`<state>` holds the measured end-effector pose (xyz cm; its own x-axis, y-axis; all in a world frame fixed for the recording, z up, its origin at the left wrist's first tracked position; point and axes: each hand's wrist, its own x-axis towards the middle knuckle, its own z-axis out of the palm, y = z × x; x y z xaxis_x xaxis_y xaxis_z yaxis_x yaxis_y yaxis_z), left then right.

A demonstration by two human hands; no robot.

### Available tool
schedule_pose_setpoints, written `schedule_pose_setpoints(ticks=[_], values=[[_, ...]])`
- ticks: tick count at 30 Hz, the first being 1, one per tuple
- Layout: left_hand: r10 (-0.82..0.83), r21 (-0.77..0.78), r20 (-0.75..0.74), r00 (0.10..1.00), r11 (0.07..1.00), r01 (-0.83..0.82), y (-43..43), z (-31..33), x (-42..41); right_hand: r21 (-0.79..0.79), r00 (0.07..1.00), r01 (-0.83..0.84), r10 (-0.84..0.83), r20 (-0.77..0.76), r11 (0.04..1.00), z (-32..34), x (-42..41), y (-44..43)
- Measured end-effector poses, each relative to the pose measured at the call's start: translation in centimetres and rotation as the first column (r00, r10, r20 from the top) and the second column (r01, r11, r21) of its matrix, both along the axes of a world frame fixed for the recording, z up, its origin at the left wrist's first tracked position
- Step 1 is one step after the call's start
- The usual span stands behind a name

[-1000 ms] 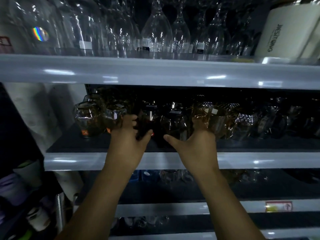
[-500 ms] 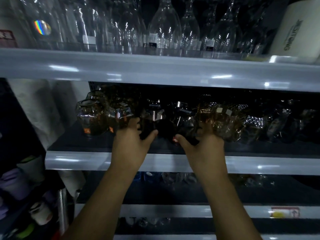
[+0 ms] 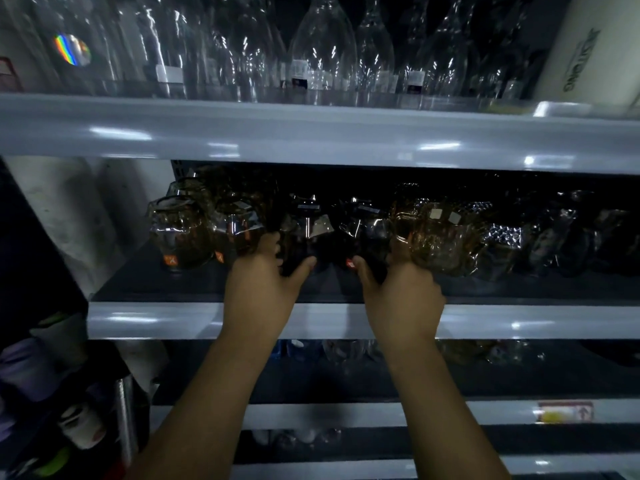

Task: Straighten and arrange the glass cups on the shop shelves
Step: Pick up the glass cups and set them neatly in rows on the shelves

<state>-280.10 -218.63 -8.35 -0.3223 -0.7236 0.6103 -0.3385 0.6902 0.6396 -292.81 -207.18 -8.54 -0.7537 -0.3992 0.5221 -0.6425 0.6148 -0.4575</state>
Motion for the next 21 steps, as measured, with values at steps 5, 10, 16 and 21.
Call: schedule_pose_setpoints(ticks=[5,10,16,21], values=[[0.012,-0.018,0.044,0.999,1.0,-0.012,-0.3,-0.1,0.0,0.019,1.0,0.01,-0.011,0.029,1.0,0.2,0.1,0.0],[-0.03,-0.002,0.024,0.999,1.0,0.03,-1.0,-0.1,0.2,-0.151,0.978,-0.173,0.187,0.088,0.973,0.1,-0.7,0.9],[-0.153,-0.057,-0.108,0.982,0.987,0.148,0.7,-0.2,1.1,-0.284,0.964,-0.251,0.213,-0.157,0.925,1.3,-1.2,4.9],[-0.302,-0.053,-0.049,0.952,0.953,0.3,3.5,0.7,0.3,-0.176,0.969,-0.191,0.157,-0.191,0.966,4.6,-4.4,6.1]])
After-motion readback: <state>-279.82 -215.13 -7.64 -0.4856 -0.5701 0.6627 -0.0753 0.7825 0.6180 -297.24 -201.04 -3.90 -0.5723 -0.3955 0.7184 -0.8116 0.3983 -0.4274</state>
